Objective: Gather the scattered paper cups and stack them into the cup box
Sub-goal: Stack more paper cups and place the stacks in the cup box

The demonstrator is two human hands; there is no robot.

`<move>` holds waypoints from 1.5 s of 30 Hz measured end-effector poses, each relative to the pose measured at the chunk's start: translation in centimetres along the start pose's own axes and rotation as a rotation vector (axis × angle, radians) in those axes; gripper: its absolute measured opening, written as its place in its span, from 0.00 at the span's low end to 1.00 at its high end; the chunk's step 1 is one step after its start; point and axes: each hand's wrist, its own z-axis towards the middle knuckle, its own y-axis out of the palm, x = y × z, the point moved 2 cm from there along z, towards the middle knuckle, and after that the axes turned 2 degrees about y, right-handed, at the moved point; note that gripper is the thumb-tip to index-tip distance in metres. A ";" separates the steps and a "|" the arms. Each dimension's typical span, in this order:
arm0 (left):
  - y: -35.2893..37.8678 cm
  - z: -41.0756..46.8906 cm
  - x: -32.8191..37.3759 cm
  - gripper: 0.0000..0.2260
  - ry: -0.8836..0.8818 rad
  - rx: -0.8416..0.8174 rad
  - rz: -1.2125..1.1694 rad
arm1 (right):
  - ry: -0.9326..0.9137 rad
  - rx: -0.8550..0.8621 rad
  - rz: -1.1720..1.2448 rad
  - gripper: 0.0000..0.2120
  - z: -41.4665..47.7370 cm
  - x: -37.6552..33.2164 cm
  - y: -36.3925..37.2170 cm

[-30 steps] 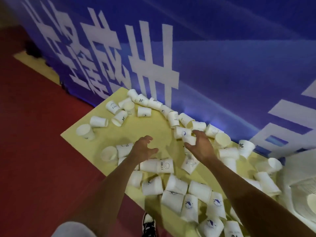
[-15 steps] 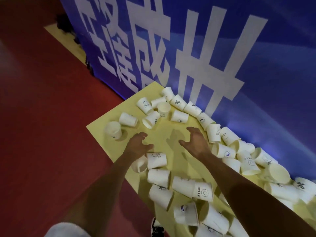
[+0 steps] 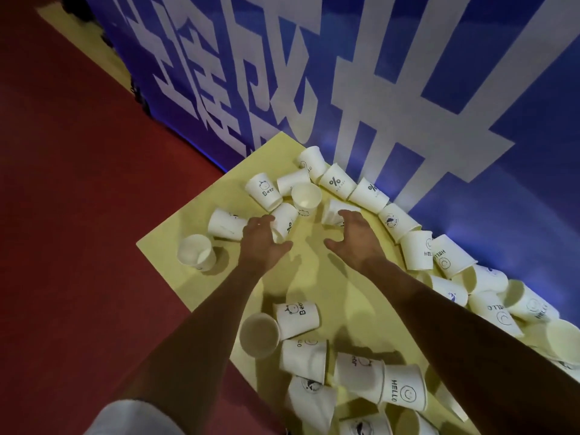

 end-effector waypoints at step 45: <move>2.4 -9.8 13.3 0.34 0.476 -0.089 -0.009 | 0.159 0.485 0.304 0.32 -13.4 8.9 -10.9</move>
